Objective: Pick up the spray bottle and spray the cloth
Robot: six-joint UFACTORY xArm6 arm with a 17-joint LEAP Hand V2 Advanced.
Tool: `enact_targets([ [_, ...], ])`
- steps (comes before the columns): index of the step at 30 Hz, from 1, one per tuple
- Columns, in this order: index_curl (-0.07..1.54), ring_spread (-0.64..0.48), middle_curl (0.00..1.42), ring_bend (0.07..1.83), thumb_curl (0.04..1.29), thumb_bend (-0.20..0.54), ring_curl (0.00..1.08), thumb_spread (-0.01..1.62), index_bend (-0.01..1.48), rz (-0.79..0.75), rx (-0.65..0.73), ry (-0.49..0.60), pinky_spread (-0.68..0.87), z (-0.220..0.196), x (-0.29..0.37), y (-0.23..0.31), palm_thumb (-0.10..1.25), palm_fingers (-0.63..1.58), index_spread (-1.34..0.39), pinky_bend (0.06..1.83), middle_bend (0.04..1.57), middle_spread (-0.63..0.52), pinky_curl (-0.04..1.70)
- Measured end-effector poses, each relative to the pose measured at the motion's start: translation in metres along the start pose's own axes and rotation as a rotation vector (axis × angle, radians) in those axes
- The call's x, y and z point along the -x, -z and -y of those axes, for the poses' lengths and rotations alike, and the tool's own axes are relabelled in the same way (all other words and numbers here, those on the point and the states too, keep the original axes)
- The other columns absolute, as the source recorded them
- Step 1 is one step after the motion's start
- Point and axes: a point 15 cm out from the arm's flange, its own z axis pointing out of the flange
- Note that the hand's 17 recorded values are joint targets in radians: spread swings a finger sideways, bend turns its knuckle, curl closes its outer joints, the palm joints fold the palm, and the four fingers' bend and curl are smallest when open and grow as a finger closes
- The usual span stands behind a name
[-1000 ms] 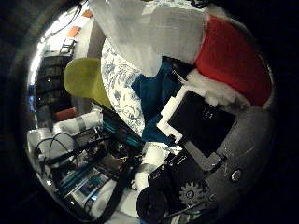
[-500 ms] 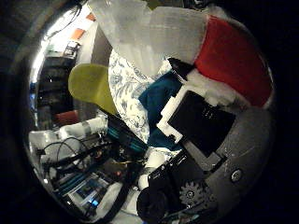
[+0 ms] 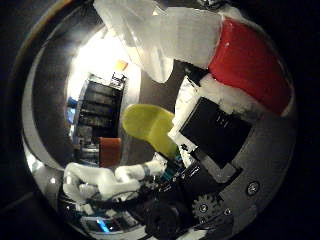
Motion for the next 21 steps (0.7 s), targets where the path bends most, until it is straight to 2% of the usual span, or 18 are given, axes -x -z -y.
enact_targets([
  [4,0.66,-0.18,0.59,1.43,0.76,-0.016,0.66,0.92,1.22,0.092,-0.100,-0.037,-0.24,0.025,0.015,0.000,1.03,1.19,-0.16,1.00,1.38,-0.07,1.30],
  [13,0.66,-0.17,0.59,1.43,0.77,-0.014,0.65,0.91,1.22,0.406,-0.168,-0.162,-0.23,0.013,0.035,-0.064,1.04,1.19,-0.17,1.00,1.37,-0.07,1.30],
  [21,0.67,-0.17,0.59,1.44,0.79,-0.015,0.65,0.90,1.22,0.536,-0.233,-0.191,-0.23,0.002,0.025,-0.109,1.04,1.19,-0.16,1.01,1.37,-0.07,1.29],
])
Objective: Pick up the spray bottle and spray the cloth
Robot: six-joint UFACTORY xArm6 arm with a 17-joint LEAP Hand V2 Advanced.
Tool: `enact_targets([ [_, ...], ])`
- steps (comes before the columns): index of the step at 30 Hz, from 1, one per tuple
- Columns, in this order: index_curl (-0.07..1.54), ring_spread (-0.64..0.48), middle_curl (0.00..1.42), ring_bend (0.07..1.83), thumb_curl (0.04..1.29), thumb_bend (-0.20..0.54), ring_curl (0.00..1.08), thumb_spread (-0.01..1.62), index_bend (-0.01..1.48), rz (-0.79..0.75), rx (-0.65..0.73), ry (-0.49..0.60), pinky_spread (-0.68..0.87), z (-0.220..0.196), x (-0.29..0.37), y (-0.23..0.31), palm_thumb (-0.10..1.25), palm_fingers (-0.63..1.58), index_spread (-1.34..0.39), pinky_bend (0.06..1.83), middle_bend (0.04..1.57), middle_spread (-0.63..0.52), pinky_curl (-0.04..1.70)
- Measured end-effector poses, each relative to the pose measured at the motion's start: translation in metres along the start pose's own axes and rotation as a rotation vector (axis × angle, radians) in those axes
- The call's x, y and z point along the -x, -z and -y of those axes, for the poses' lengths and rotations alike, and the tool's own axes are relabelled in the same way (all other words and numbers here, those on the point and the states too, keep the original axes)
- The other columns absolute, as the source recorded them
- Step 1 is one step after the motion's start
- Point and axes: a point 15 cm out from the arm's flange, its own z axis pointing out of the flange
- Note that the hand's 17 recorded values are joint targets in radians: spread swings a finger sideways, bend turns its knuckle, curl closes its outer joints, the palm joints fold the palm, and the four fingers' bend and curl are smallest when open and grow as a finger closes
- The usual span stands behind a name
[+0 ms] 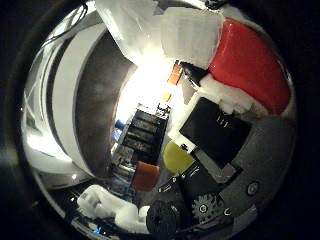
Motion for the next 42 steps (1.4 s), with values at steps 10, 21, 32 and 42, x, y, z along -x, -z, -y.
enact_targets([
  [10,0.67,-0.17,0.59,1.44,0.81,-0.015,0.65,0.89,1.23,0.124,-0.057,-0.067,-0.23,-0.011,-0.032,-0.029,1.04,1.19,-0.16,1.01,1.37,-0.07,1.31],
  [21,0.66,-0.17,0.59,1.44,0.81,-0.015,0.65,0.89,1.23,0.132,-0.022,-0.112,-0.24,-0.034,-0.078,-0.044,1.04,1.19,-0.16,1.01,1.38,-0.07,1.32],
  [32,0.67,-0.17,0.59,1.43,0.81,-0.022,0.65,0.89,1.23,0.197,0.038,-0.143,-0.24,-0.049,-0.088,-0.057,1.01,1.18,-0.16,1.00,1.38,-0.07,1.32],
  [42,0.64,-0.18,0.57,1.33,0.77,-0.037,0.61,0.74,0.93,0.315,0.113,-0.098,-0.30,-0.059,-0.078,-0.069,0.88,1.09,-0.21,0.99,1.30,-0.07,1.11],
])
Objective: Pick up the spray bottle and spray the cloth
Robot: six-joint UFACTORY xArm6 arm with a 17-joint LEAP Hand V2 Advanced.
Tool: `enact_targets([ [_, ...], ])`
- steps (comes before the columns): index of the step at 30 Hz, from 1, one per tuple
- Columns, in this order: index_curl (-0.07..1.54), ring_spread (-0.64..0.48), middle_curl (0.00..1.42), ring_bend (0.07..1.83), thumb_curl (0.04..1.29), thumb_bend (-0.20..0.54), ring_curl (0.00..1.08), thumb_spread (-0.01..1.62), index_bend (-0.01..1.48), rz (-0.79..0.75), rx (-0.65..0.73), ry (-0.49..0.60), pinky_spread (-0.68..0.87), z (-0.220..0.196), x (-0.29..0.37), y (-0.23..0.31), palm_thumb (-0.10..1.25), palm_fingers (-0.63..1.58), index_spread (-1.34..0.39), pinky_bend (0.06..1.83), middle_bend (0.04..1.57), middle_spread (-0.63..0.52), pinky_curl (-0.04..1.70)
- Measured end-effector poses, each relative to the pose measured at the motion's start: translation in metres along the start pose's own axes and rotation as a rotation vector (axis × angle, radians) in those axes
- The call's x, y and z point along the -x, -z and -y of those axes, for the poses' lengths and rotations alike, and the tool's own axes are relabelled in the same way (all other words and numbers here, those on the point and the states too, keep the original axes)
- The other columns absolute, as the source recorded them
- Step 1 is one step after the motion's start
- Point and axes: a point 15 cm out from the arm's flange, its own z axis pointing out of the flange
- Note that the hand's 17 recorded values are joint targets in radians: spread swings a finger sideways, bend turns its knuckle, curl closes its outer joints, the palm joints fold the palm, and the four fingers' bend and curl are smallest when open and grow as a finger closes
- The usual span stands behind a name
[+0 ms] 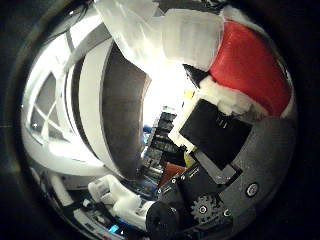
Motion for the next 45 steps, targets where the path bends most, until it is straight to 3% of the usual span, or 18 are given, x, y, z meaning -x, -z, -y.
enact_targets([
  [6,0.66,-0.19,0.56,1.25,0.72,-0.035,0.58,0.68,0.63,0.033,0.043,0.022,-0.40,-0.009,0.000,-0.003,0.86,0.94,-0.28,0.99,1.13,-0.11,0.95],
  [18,0.74,-0.20,0.60,1.22,0.66,-0.027,0.58,0.74,0.33,0.011,0.055,0.037,-0.48,-0.009,-0.005,0.006,0.88,0.60,-0.35,0.88,0.98,-0.15,0.84],
  [28,0.65,-0.12,0.58,1.03,0.59,-0.025,0.54,0.96,0.31,-0.021,0.049,0.060,-0.19,-0.003,-0.015,0.024,0.84,0.21,-0.33,0.62,0.81,-0.15,0.81],
  [45,0.51,-0.08,0.48,0.75,0.52,-0.025,0.45,0.98,0.26,-0.092,0.041,0.061,0.18,0.016,-0.046,0.060,0.78,0.19,-0.27,0.47,0.53,-0.05,0.66],
])
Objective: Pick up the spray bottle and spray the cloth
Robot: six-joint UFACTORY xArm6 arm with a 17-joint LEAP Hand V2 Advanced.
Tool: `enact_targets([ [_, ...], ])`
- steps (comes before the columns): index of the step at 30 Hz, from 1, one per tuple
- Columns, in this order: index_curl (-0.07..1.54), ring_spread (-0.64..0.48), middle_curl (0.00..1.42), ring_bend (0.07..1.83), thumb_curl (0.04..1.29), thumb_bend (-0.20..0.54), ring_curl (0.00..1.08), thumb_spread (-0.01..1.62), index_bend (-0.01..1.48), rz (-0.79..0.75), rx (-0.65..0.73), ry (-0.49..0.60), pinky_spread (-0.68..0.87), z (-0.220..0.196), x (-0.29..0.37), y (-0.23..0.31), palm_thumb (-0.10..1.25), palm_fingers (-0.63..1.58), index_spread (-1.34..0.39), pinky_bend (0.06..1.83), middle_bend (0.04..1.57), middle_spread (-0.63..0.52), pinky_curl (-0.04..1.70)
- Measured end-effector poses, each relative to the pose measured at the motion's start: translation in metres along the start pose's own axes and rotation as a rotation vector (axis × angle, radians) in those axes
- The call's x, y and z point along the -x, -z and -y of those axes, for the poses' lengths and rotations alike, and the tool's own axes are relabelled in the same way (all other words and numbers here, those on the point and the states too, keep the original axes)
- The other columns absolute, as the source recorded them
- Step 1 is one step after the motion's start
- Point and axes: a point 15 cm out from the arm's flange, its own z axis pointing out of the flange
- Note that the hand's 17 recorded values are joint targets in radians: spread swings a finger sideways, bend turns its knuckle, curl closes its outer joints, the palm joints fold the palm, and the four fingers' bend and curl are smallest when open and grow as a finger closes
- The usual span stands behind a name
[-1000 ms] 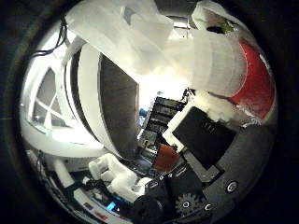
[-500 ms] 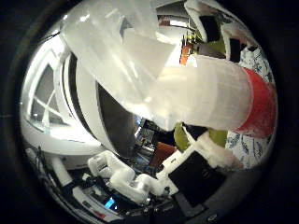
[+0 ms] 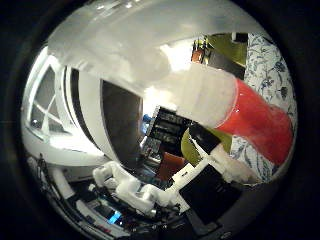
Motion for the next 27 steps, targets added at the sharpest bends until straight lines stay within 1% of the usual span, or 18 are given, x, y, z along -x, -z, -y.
enact_targets([
  [4,0.48,-0.05,0.45,0.69,0.50,-0.026,0.43,0.99,0.21,-0.005,0.006,0.000,0.23,-0.002,-0.003,0.004,0.77,0.18,-0.25,0.45,0.46,-0.02,0.62],
  [6,0.46,-0.02,0.43,0.64,0.49,-0.026,0.41,0.99,0.18,-0.021,0.023,0.001,0.28,-0.006,-0.008,0.009,0.76,0.16,-0.24,0.44,0.42,0.01,0.59],
  [11,0.41,0.05,0.40,0.56,0.45,-0.028,0.38,0.99,0.16,-0.083,0.076,0.021,0.35,-0.008,-0.018,0.031,0.73,0.13,-0.23,0.43,0.35,0.07,0.52],
  [13,0.39,0.07,0.39,0.53,0.44,-0.028,0.36,0.99,0.16,-0.095,0.092,0.010,0.37,-0.012,-0.022,0.040,0.72,0.12,-0.22,0.42,0.34,0.09,0.50],
  [20,0.33,0.11,0.37,0.48,0.42,-0.027,0.33,1.00,0.16,-0.097,0.073,0.005,0.38,-0.005,-0.023,0.063,0.72,0.15,-0.22,0.42,0.29,0.12,0.42],
  [27,0.31,0.12,0.36,0.46,0.41,-0.026,0.32,0.99,0.16,-0.098,0.055,0.007,0.38,-0.002,-0.020,0.073,0.71,0.17,-0.22,0.42,0.26,0.12,0.38],
])
